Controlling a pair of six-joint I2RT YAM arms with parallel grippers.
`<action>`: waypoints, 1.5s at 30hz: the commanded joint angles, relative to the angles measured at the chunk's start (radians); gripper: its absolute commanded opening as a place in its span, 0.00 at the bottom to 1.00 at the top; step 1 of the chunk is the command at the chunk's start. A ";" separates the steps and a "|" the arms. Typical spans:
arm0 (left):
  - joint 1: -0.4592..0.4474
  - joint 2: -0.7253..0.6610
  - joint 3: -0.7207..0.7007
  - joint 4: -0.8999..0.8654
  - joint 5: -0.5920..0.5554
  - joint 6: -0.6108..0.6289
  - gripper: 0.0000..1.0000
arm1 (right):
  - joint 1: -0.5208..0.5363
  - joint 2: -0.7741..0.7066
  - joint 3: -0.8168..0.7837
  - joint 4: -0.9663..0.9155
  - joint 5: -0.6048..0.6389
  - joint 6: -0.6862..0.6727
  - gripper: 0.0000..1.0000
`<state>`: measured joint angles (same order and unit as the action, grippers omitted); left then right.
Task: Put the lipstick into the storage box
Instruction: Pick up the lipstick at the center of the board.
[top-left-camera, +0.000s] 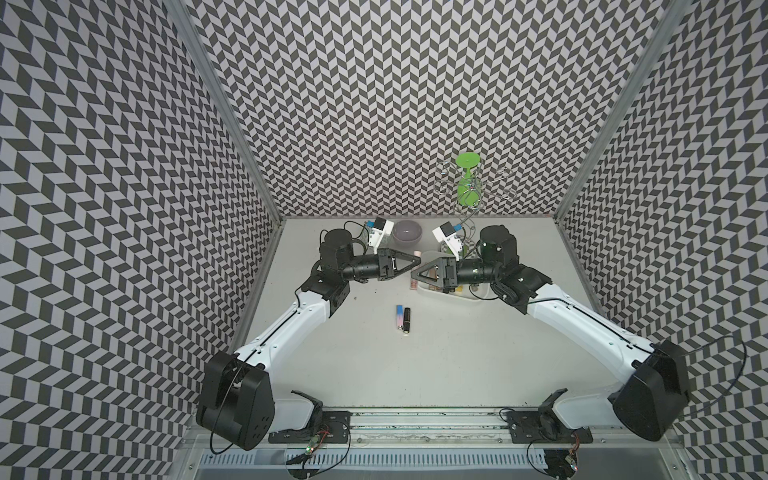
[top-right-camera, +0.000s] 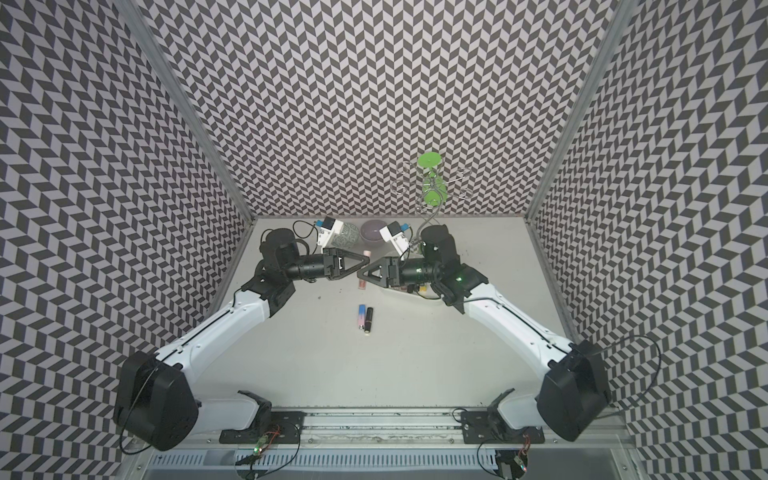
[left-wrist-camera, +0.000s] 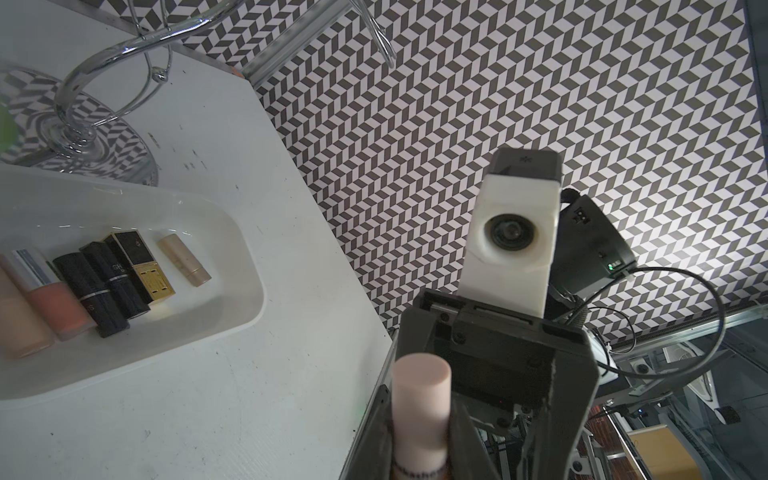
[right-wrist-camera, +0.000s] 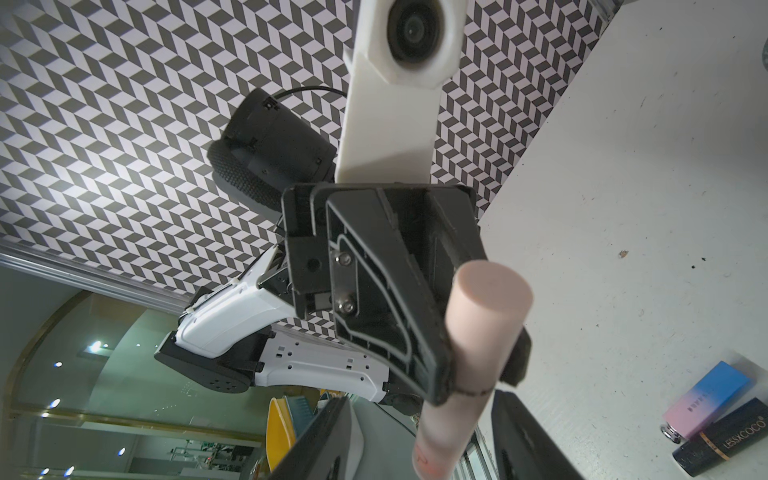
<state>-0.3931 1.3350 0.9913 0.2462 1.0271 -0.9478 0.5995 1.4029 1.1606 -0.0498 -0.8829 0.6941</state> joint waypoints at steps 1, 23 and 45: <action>-0.010 -0.029 0.001 0.033 0.022 -0.005 0.18 | 0.016 0.022 0.033 0.072 0.023 0.018 0.56; -0.010 -0.028 0.026 -0.080 -0.006 0.076 0.18 | 0.033 0.035 0.046 0.068 0.072 0.013 0.26; 0.028 -0.056 0.074 -0.333 -0.129 0.251 0.99 | -0.100 0.007 0.117 -0.406 0.388 -0.207 0.13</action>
<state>-0.3714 1.3067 1.0210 0.0231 0.9543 -0.7876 0.5259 1.4345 1.2400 -0.3069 -0.6380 0.5884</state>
